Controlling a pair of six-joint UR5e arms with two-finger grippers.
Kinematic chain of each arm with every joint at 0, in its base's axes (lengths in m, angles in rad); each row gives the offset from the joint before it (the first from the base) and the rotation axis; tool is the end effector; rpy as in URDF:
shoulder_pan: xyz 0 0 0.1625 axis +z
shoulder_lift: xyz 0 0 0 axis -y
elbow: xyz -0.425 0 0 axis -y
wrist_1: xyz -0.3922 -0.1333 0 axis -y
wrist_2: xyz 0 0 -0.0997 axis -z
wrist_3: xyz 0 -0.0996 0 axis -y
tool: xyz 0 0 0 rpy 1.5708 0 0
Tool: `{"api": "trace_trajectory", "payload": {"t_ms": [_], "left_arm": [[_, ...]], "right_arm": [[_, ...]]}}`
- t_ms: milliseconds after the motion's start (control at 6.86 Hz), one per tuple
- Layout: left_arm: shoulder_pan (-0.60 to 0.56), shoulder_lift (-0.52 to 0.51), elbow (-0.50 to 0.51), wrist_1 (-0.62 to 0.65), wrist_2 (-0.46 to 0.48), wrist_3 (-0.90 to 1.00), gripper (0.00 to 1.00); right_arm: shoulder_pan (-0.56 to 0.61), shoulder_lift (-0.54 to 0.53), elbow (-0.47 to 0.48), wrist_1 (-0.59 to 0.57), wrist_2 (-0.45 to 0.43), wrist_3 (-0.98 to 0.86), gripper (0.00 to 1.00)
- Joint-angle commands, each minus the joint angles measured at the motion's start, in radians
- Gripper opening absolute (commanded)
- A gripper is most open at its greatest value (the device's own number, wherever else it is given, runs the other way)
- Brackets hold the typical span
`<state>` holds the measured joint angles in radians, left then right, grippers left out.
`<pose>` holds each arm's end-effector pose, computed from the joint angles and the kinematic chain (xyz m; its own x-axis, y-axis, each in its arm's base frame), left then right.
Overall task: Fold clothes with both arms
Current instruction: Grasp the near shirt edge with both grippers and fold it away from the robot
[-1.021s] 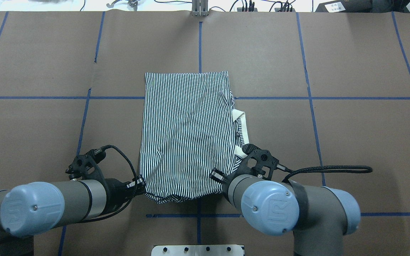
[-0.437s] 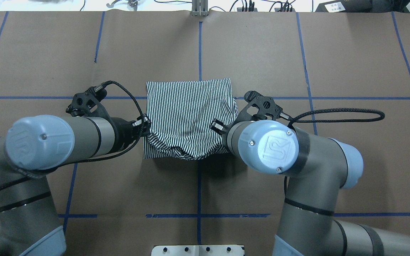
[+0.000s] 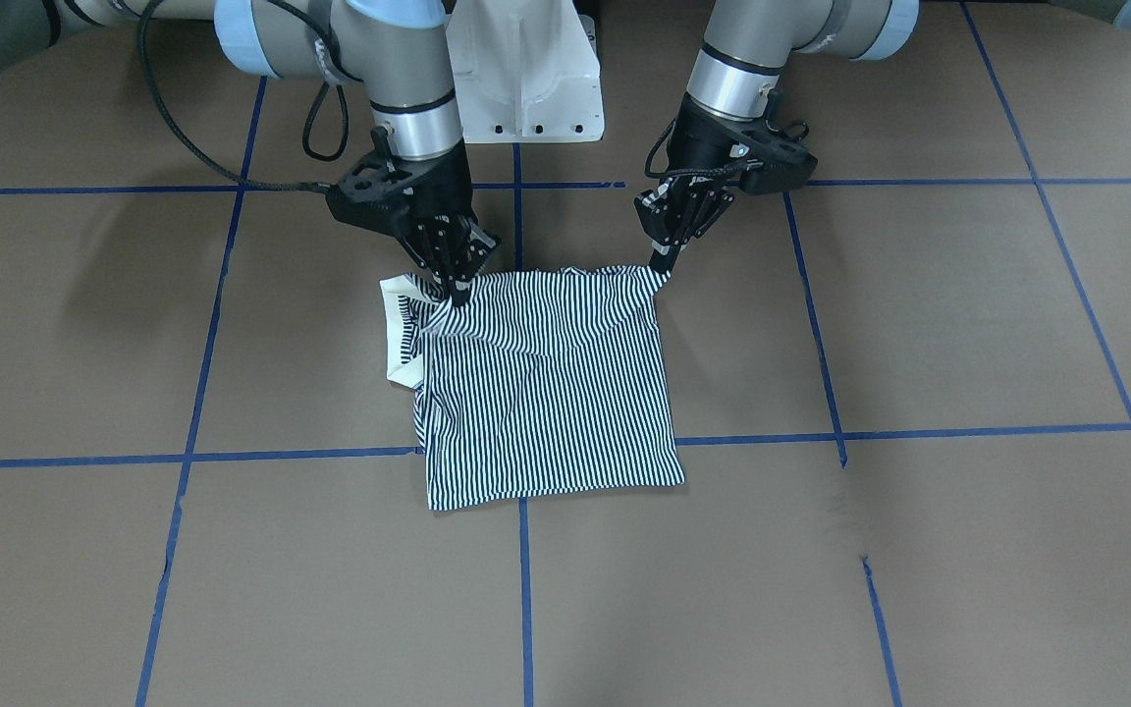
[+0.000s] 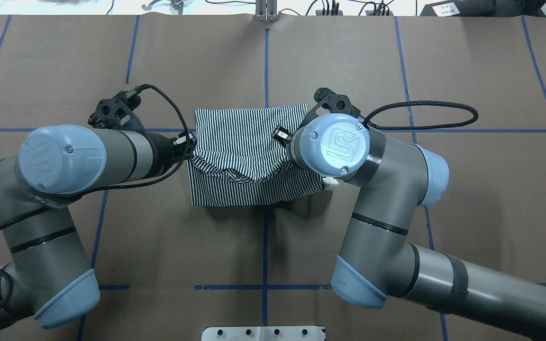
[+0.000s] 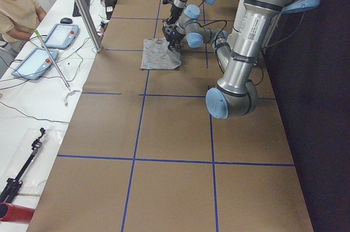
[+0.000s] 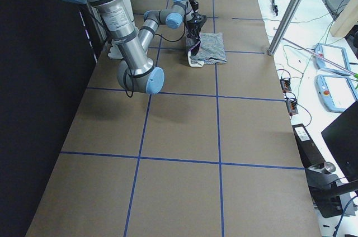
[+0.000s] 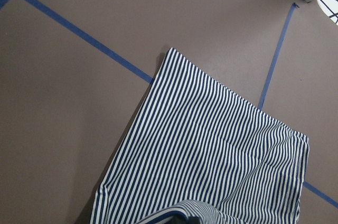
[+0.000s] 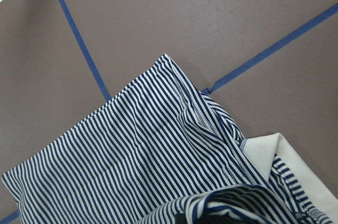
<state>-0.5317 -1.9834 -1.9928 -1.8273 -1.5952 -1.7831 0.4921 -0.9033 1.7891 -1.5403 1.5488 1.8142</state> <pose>0.4233 -0.4008 0.2187 0.2860 -0.4126 -0.8648 0.5611 0.8038 -0.1979 -0.5097 -0.4270 0.1741 0.4032 0.4895 0.7732 -0.6027 0.7778 -0.1782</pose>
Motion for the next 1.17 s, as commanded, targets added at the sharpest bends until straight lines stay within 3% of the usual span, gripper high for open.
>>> {"api": "trace_trajectory", "payload": {"t_ms": [0,292,437,583,729,875,1021], "left_arm": [[-0.017,-0.058,0.095,-0.007,0.004,0.004,0.0],[-0.056,-0.089,0.162,-0.015,0.004,0.1,0.0],[-0.082,-0.092,0.225,-0.064,0.004,0.12,0.0],[-0.103,-0.138,0.365,-0.179,0.006,0.152,0.04],[-0.128,-0.203,0.528,-0.255,0.006,0.189,0.2],[-0.175,-0.25,0.702,-0.392,0.011,0.317,0.4],[-0.219,-0.244,0.753,-0.503,0.009,0.412,0.51]], "right_arm": [[0.049,0.036,-0.071,0.009,0.063,-0.027,0.0],[0.083,0.122,-0.219,0.034,0.079,-0.048,0.0],[0.109,0.124,-0.302,0.134,0.099,-0.067,0.0],[0.129,0.151,-0.401,0.219,0.108,-0.07,0.0],[0.149,0.206,-0.524,0.265,0.134,-0.102,0.02],[0.187,0.269,-0.744,0.443,0.14,-0.107,0.27],[0.26,0.282,-0.785,0.523,0.216,-0.216,0.99]]}}
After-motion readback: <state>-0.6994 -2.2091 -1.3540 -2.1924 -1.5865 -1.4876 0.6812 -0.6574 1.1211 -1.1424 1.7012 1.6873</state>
